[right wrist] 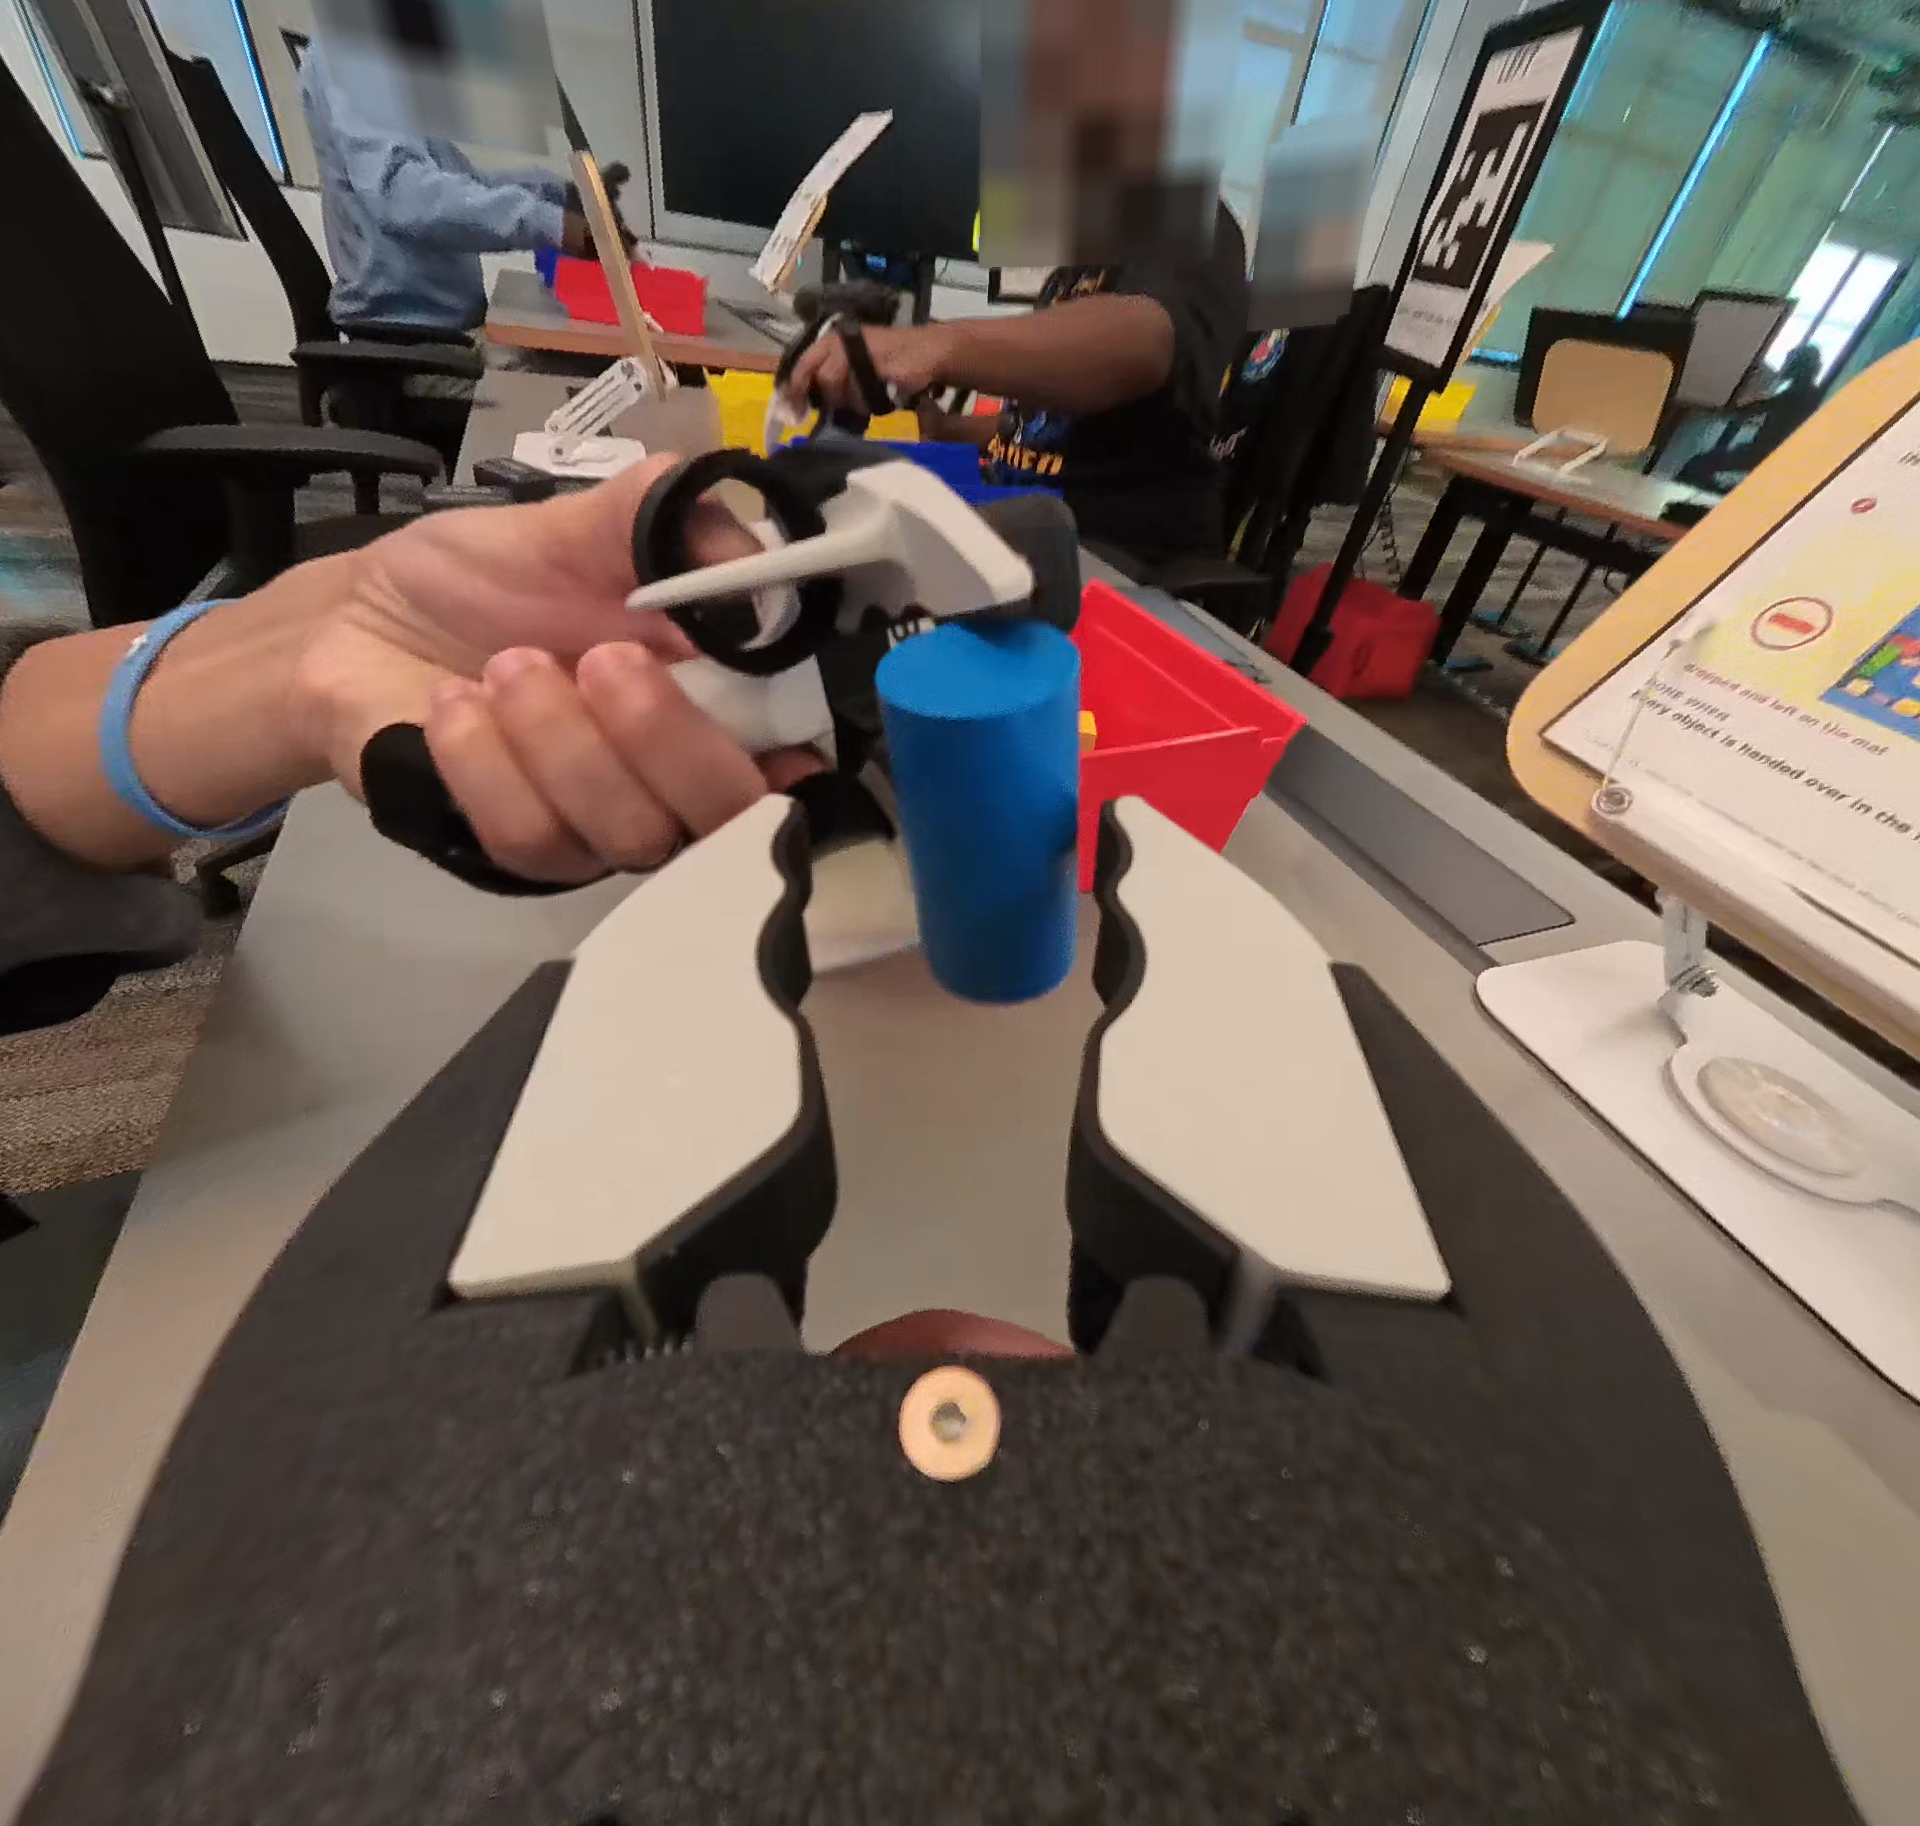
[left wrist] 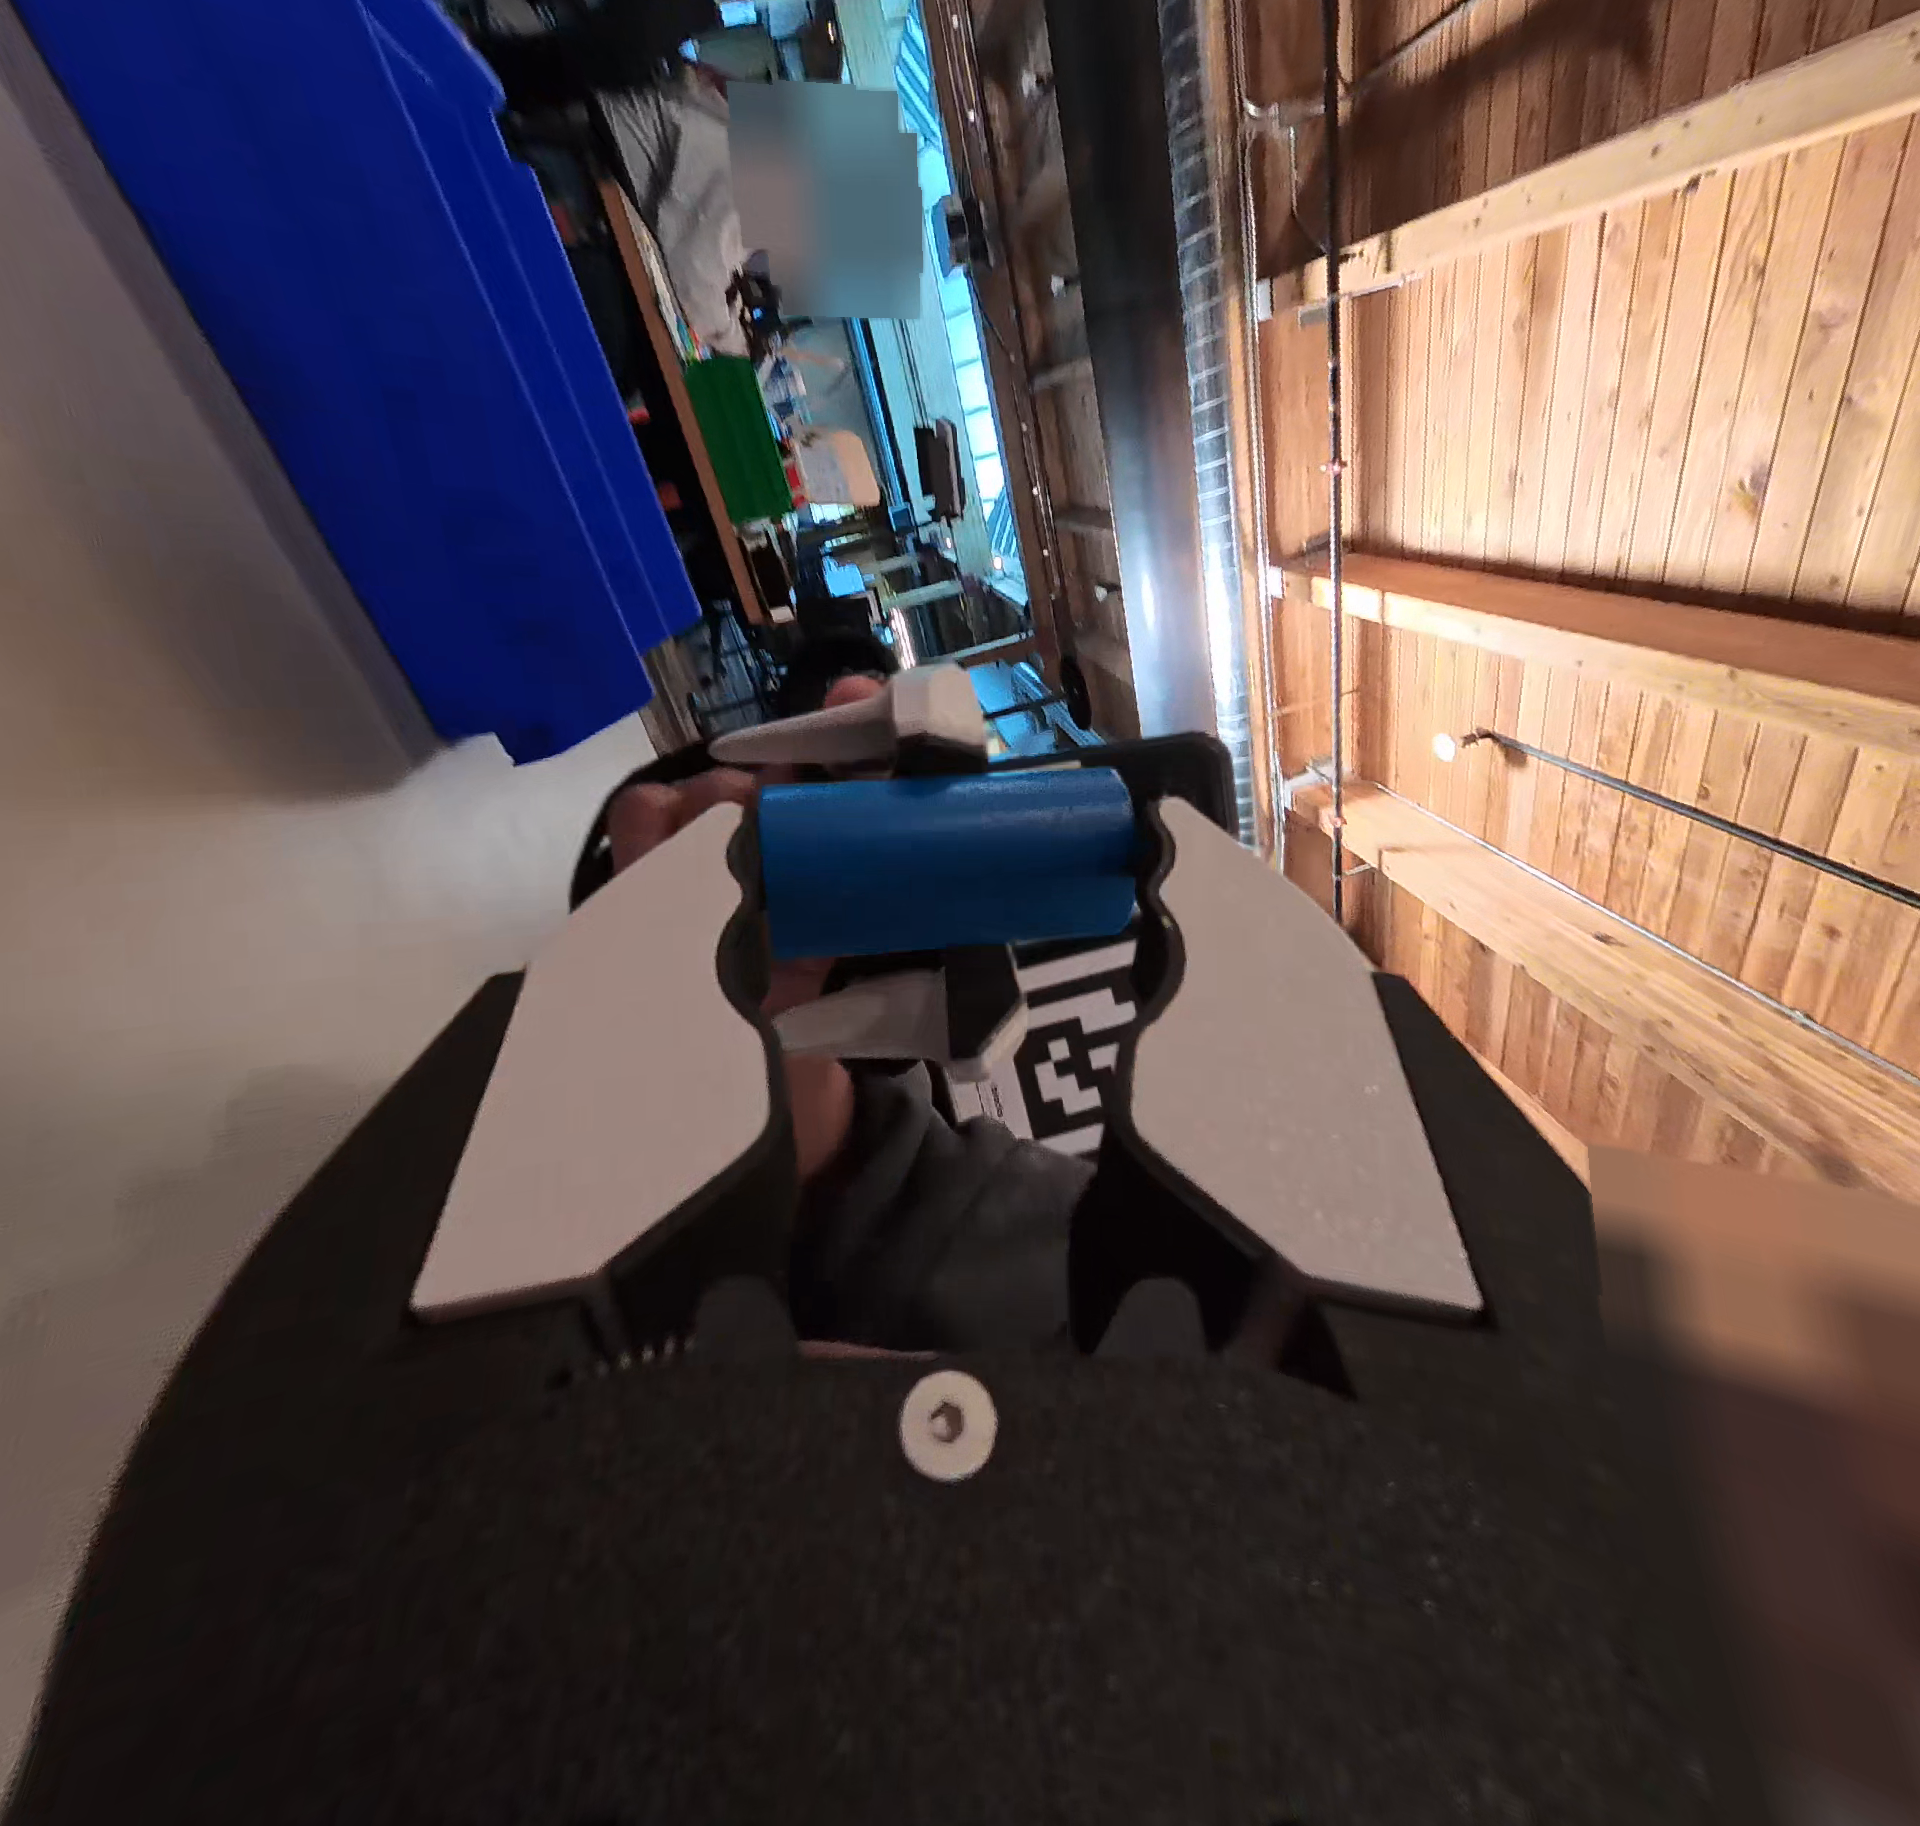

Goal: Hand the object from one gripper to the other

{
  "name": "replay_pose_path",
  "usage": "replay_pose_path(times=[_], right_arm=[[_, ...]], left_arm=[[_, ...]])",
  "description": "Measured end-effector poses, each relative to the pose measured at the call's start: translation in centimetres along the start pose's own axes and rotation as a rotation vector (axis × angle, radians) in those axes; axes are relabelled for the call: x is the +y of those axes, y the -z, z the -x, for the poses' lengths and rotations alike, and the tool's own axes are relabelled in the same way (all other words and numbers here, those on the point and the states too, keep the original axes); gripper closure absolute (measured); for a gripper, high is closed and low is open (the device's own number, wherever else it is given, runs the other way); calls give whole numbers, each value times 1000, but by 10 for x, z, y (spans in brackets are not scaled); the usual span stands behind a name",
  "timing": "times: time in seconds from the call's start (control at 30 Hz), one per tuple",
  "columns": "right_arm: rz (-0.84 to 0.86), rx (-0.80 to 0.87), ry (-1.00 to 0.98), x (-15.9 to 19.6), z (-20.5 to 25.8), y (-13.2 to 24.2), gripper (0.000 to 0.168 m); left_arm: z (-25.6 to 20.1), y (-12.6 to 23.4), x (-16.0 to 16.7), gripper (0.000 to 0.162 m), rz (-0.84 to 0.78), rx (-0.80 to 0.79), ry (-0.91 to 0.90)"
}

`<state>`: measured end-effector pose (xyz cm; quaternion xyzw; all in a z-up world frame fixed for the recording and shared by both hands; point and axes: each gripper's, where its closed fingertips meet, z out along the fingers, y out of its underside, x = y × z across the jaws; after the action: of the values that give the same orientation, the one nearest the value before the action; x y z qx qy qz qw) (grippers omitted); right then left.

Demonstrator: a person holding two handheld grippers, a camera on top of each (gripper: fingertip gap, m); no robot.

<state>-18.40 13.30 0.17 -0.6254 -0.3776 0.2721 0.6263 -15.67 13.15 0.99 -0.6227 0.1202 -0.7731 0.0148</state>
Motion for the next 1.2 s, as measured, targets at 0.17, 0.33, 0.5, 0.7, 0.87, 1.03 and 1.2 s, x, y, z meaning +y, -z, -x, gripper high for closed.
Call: replay_pose_path(times=[0.17, 0.33, 0.5, 0.7, 0.87, 1.03, 1.2], right_arm=[[-3, -18, 19, 3, 1, 18, 135], [51, 0, 58, 6, 2, 30, 135], [52, 149, 49, -24, -42, 86, 135], [145, 570, -224, -30, -161, 205, 135], [538, 802, -483, 75, -251, 250, 135], [885, 830, -777, 187, -304, 266, 134], [1256, 877, -809, 243, -325, 295, 134]], left_arm=[[2, -16, 17, 94, 77, 45, 42], [14, 0, 30, 95, 50, -48, -99], [64, 34, 90, 100, 46, -256, -311], [84, 51, 134, 107, 71, -408, -435], [82, 51, 129, 109, 70, -398, -444], [87, 48, 134, 109, 100, -407, -425], [94, 51, 137, 109, 131, -463, -463]])
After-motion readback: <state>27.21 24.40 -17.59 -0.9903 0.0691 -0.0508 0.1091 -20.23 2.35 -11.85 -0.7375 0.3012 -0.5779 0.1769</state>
